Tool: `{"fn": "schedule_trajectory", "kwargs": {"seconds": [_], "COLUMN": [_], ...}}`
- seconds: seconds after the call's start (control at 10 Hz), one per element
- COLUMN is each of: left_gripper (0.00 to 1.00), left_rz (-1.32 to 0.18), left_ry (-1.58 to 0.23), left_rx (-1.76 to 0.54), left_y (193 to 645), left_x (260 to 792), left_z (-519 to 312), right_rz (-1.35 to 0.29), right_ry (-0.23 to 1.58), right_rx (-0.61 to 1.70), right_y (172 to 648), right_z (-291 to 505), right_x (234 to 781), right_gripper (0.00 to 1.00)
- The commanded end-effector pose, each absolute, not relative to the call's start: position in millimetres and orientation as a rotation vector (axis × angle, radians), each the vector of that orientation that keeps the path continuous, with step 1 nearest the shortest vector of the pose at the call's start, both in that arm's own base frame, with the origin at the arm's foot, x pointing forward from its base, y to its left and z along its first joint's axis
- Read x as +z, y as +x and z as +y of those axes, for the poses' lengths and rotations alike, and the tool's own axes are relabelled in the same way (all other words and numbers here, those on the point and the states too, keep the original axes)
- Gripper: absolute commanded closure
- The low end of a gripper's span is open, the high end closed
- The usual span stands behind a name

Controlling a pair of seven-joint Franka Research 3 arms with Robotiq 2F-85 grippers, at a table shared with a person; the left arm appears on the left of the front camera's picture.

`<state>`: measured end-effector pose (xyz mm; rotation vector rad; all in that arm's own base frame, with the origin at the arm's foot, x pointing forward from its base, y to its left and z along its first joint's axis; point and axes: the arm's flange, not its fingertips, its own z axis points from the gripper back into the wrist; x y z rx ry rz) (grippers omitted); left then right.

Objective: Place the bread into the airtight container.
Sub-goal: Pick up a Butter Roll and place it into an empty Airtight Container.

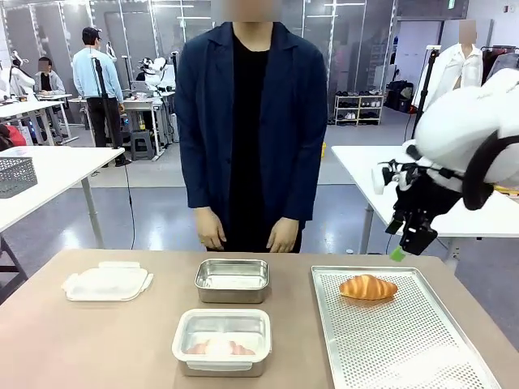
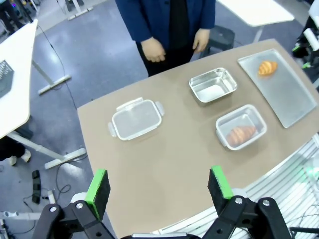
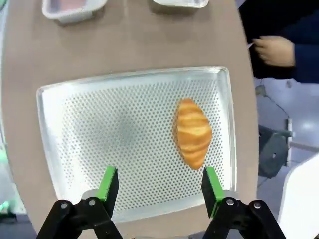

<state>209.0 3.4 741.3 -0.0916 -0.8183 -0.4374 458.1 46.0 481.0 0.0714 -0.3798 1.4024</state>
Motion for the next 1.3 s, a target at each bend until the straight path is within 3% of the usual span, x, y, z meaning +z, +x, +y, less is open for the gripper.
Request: {"fn": "schedule_trajectory", "kwargs": {"seconds": [0.0, 0.6, 0.9, 1.2], "left_gripper": [0.0, 0.0, 0.0, 0.0], "left_rz": [-0.819, -0.819, -0.819, -0.819], "left_ry": [-0.094, -0.094, -0.094, -0.094], "left_rx": [-0.45, -0.45, -0.45, -0.45], "left_y": [209.8, 209.8, 209.8, 209.8], "left_x": [742.8, 742.8, 742.8, 742.8], "left_z": [3.4, 3.4, 3.4, 3.4], "right_rz": [-0.386, -0.364, -0.301, -0.23], "right_ry": [0.105, 0.079, -0.03, -0.084], "right_rx": [1.44, 1.42, 1.48, 1.423], "right_y": [477.0, 474.7, 544.0, 566.5], "right_z": [31.5, 38.0, 67.4, 67.5], "right_x": [478.7, 471.3, 421.6, 390.2], "right_gripper": [0.16, 0.16, 0.16, 0.16]}}
